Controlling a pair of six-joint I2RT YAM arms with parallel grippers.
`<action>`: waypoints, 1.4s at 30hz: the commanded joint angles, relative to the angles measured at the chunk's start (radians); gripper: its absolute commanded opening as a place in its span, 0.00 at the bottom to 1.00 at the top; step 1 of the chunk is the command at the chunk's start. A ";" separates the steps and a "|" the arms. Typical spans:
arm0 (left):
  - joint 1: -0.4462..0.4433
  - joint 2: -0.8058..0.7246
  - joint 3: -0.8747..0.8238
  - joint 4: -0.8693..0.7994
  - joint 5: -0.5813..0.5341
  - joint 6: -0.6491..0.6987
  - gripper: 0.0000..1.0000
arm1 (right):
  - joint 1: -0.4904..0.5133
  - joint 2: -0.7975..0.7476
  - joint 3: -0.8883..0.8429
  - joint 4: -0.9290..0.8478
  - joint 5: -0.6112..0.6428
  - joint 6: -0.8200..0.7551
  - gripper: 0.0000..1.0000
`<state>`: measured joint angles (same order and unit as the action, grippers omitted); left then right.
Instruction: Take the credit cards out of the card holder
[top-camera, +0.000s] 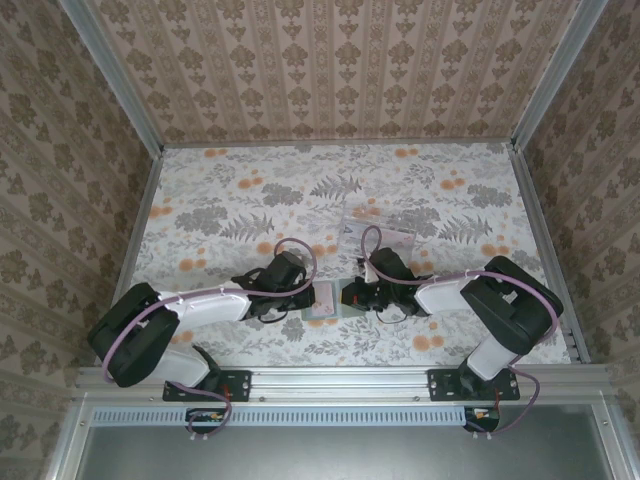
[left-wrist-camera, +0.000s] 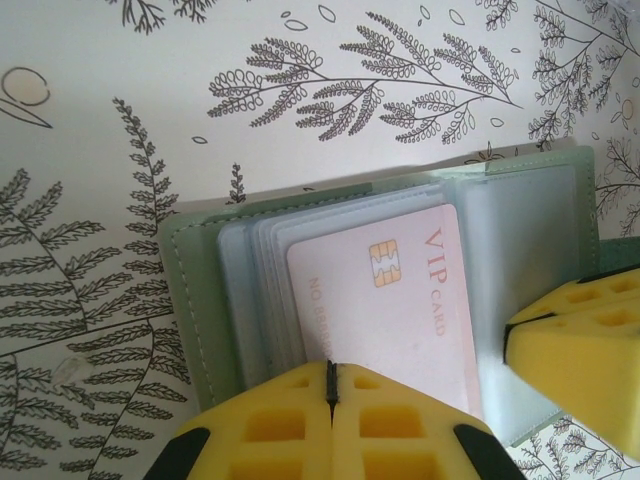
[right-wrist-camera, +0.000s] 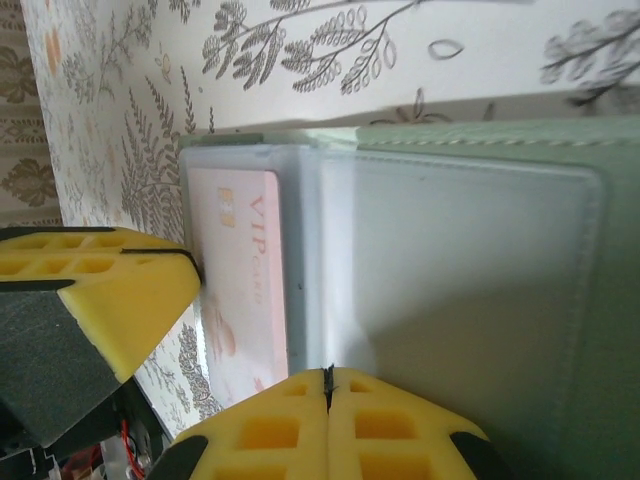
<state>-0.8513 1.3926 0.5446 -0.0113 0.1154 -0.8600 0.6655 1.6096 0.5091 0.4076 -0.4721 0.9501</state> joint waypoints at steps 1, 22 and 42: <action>0.004 0.024 -0.011 -0.117 -0.029 0.005 0.00 | -0.014 -0.050 -0.014 -0.043 -0.006 -0.011 0.00; -0.028 -0.171 0.043 -0.193 -0.058 0.026 0.12 | 0.051 0.015 0.139 -0.141 -0.021 -0.100 0.11; -0.058 0.005 0.027 -0.141 -0.047 -0.013 0.00 | 0.052 0.053 0.168 -0.215 -0.003 -0.160 0.21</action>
<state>-0.9028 1.3777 0.5720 -0.1265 0.0814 -0.8593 0.7120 1.6527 0.6464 0.2020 -0.4751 0.8059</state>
